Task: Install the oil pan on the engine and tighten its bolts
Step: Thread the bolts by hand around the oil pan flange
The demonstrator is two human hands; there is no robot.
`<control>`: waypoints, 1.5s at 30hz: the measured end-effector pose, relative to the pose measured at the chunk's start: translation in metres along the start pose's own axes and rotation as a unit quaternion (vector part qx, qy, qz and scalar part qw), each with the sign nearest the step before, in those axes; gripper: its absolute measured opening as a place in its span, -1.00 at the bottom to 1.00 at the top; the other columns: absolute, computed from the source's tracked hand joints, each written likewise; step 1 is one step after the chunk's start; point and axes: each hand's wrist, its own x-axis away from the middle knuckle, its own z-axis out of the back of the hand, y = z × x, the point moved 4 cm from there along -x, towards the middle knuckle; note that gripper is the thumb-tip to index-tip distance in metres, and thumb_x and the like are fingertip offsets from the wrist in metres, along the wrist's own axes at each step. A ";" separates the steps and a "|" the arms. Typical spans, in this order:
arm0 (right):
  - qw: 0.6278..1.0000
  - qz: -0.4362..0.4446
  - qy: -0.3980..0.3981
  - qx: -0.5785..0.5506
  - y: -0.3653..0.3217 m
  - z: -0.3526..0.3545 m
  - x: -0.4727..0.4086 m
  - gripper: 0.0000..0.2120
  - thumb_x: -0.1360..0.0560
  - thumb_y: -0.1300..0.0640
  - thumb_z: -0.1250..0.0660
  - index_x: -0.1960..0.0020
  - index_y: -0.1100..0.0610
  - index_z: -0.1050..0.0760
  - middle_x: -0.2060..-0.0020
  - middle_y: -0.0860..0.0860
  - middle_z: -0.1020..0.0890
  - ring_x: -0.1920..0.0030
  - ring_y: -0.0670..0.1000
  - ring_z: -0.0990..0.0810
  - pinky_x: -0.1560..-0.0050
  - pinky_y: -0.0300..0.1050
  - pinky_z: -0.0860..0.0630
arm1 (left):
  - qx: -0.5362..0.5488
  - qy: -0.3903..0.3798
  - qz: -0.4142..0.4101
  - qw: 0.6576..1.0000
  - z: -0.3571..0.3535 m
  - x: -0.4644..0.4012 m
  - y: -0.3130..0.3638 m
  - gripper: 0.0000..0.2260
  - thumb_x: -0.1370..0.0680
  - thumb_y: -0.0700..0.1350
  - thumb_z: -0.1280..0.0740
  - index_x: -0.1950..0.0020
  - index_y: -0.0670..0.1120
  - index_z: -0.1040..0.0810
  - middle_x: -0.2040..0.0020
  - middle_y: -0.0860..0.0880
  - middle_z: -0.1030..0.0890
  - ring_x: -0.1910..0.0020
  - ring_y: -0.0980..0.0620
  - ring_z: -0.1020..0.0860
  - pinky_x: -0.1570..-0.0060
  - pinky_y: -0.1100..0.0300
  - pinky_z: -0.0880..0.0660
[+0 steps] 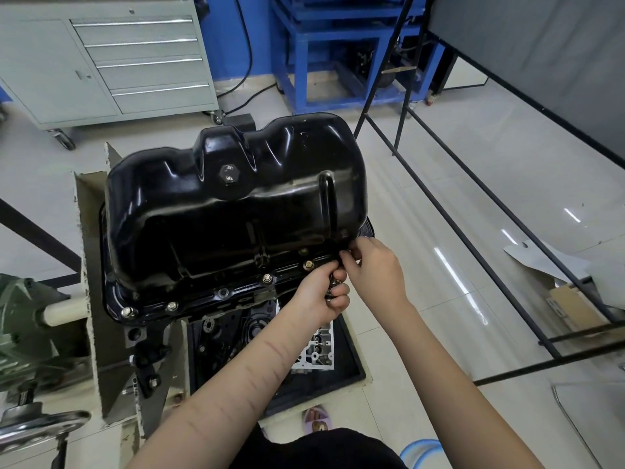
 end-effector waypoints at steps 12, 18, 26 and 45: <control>0.999 -0.005 0.019 0.029 0.006 -0.005 0.001 -0.69 -0.50 -0.08 -0.27 0.08 0.20 -0.50 0.10 0.07 -0.53 0.14 0.14 -0.54 0.27 -0.09 -0.37 | -0.001 0.005 -0.003 1.000 -0.001 0.001 0.000 -0.72 -0.62 -0.08 -0.11 0.29 -0.03 -0.41 0.59 0.09 -0.32 0.71 0.19 -0.16 0.75 0.40 -0.02; 0.998 0.010 0.015 0.052 0.007 -0.006 0.004 -0.70 -0.51 -0.06 -0.24 0.06 0.18 -0.55 0.10 0.06 -0.52 0.12 0.13 -0.55 0.26 -0.09 -0.38 | 0.000 -0.002 0.000 1.000 0.000 0.000 0.001 -0.72 -0.61 -0.09 -0.12 0.28 -0.04 -0.42 0.59 0.09 -0.30 0.72 0.20 -0.16 0.76 0.40 -0.03; 0.999 -0.001 0.011 0.035 0.008 -0.007 -0.002 -0.70 -0.52 -0.05 -0.24 0.07 0.20 -0.54 0.09 0.07 -0.53 0.12 0.14 -0.55 0.26 -0.10 -0.37 | 0.001 0.002 0.002 1.000 0.000 0.001 0.001 -0.74 -0.62 -0.08 -0.10 0.25 -0.03 -0.42 0.60 0.09 -0.32 0.72 0.20 -0.16 0.76 0.39 -0.02; 0.999 0.029 0.006 -0.036 0.006 -0.005 0.001 -0.81 -0.51 0.12 -0.28 0.10 0.27 -0.50 0.14 0.15 -0.54 0.17 0.18 -0.53 0.19 -0.01 -0.44 | -0.003 -0.003 0.003 1.000 0.000 0.002 0.001 -0.72 -0.62 -0.08 -0.09 0.28 -0.05 -0.35 0.60 0.09 -0.33 0.72 0.20 -0.16 0.76 0.39 -0.04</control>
